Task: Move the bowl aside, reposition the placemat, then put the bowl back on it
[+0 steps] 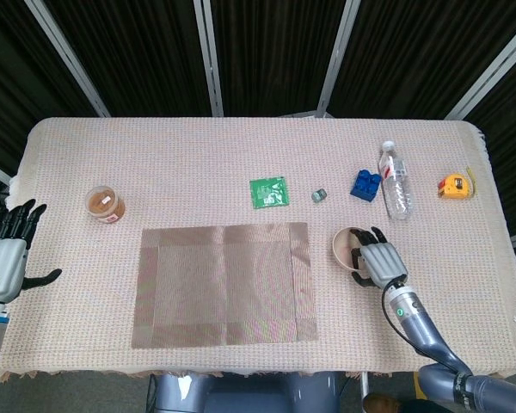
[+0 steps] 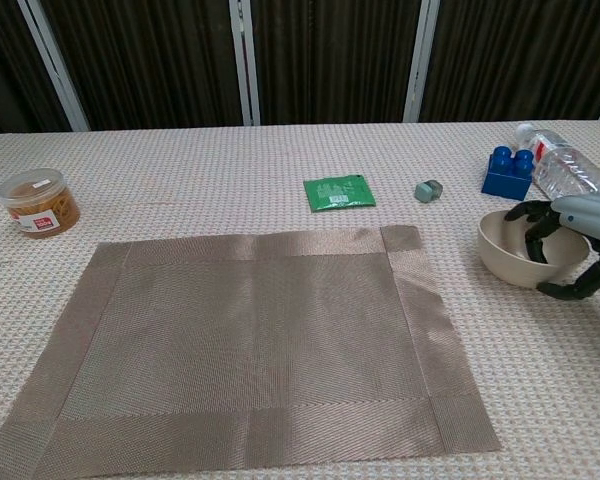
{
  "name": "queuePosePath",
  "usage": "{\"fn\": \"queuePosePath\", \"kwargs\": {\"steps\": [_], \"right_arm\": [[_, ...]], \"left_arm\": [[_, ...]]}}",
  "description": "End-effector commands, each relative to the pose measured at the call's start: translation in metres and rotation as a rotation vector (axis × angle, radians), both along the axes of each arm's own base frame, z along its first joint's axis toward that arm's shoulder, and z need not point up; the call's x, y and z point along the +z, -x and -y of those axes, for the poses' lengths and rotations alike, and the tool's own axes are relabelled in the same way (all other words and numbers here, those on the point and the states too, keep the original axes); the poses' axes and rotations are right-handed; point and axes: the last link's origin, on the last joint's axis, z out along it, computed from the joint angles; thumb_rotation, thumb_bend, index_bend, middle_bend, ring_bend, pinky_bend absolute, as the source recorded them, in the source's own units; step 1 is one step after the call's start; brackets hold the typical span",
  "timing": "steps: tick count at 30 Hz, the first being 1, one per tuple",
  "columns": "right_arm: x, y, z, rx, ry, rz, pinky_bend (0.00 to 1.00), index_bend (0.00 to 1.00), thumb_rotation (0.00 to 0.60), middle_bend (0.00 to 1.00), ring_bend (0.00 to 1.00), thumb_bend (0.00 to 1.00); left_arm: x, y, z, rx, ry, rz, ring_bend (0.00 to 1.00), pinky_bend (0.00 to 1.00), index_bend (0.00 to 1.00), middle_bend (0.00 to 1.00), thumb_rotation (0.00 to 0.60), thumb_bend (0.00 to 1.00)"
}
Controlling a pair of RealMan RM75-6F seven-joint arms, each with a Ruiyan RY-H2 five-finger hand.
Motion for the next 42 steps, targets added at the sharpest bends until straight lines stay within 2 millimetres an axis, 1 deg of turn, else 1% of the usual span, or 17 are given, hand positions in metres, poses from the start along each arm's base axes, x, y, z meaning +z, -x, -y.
{"fn": "queuePosePath", "kwargs": {"steps": [1, 6, 10, 12, 13, 14, 15, 19, 21, 23, 24, 29, 34, 37, 42], "right_arm": [[-0.002, -0.008, 0.001, 0.049, 0.056, 0.03, 0.0, 0.68, 0.6, 0.0, 0.0, 0.3], [0.006, -0.018, 0.0, 0.117, 0.104, 0.085, 0.0, 0.68, 0.6, 0.01, 0.0, 0.3], [0.015, -0.034, -0.003, 0.196, 0.111, 0.127, 0.0, 0.68, 0.6, 0.01, 0.0, 0.3], [0.02, -0.048, -0.007, 0.265, 0.092, 0.14, 0.0, 0.68, 0.6, 0.01, 0.0, 0.3], [0.021, -0.05, -0.007, 0.275, 0.087, 0.14, 0.0, 0.68, 0.6, 0.01, 0.0, 0.3], [0.022, -0.062, -0.01, 0.332, 0.064, 0.137, 0.0, 0.68, 0.6, 0.01, 0.0, 0.3], [0.023, -0.067, -0.012, 0.362, 0.048, 0.131, 0.0, 0.68, 0.6, 0.01, 0.0, 0.3], [0.02, -0.096, -0.022, 0.535, -0.051, 0.077, 0.0, 0.68, 0.6, 0.01, 0.0, 0.3], [0.016, -0.112, -0.027, 0.613, -0.09, 0.065, 0.0, 0.68, 0.6, 0.01, 0.0, 0.3], [0.013, -0.122, -0.028, 0.659, -0.111, 0.047, 0.0, 0.68, 0.6, 0.01, 0.0, 0.3], [0.007, -0.13, -0.029, 0.697, -0.133, 0.024, 0.0, 0.68, 0.6, 0.01, 0.0, 0.3], [-0.018, -0.149, -0.035, 0.76, -0.208, -0.038, 0.0, 0.68, 0.6, 0.01, 0.0, 0.3], [-0.038, -0.167, -0.042, 0.811, -0.229, -0.044, 0.0, 0.67, 0.6, 0.01, 0.0, 0.3], [-0.046, -0.172, -0.043, 0.826, -0.23, -0.055, 0.0, 0.67, 0.6, 0.01, 0.0, 0.3], [-0.059, -0.169, -0.047, 0.824, -0.246, -0.068, 0.0, 0.67, 0.6, 0.01, 0.0, 0.3]], "left_arm": [[-0.001, 0.001, 0.0, 0.002, 0.004, -0.002, 0.0, 0.0, 0.0, 0.0, 0.6, 0.05], [-0.001, 0.0, -0.001, 0.0, 0.005, 0.001, 0.0, 0.0, 0.0, 0.0, 0.6, 0.05], [0.0, 0.0, -0.001, 0.001, 0.006, 0.006, 0.0, 0.0, 0.0, 0.0, 0.6, 0.05], [0.0, 0.0, -0.001, -0.001, 0.007, 0.009, 0.0, 0.0, 0.0, 0.0, 0.6, 0.05], [0.0, 0.0, -0.001, -0.002, 0.008, 0.009, 0.0, 0.0, 0.0, 0.0, 0.6, 0.05], [0.0, 0.0, -0.001, -0.003, 0.01, 0.01, 0.0, 0.0, 0.0, 0.0, 0.6, 0.05], [0.0, 0.0, -0.001, -0.003, 0.011, 0.011, 0.0, 0.0, 0.0, 0.0, 0.6, 0.05], [-0.002, 0.0, -0.002, 0.001, 0.02, 0.011, 0.0, 0.0, 0.0, 0.0, 0.6, 0.05], [-0.002, 0.001, -0.002, 0.005, 0.021, 0.011, 0.0, 0.0, 0.0, 0.0, 0.6, 0.05], [-0.002, 0.002, -0.003, 0.008, 0.02, 0.011, 0.0, 0.0, 0.0, 0.0, 0.6, 0.05], [-0.001, 0.002, -0.003, 0.01, 0.019, 0.011, 0.0, 0.0, 0.0, 0.0, 0.6, 0.05], [0.0, 0.005, -0.003, 0.022, 0.018, 0.011, 0.0, 0.0, 0.0, 0.0, 0.6, 0.05], [0.001, 0.008, -0.004, 0.035, 0.017, 0.012, 0.0, 0.0, 0.0, 0.0, 0.6, 0.05], [0.001, 0.009, -0.004, 0.039, 0.021, 0.015, 0.0, 0.0, 0.0, 0.0, 0.6, 0.05], [0.001, 0.009, -0.003, 0.04, 0.027, 0.019, 0.0, 0.0, 0.0, 0.0, 0.6, 0.05]]}}
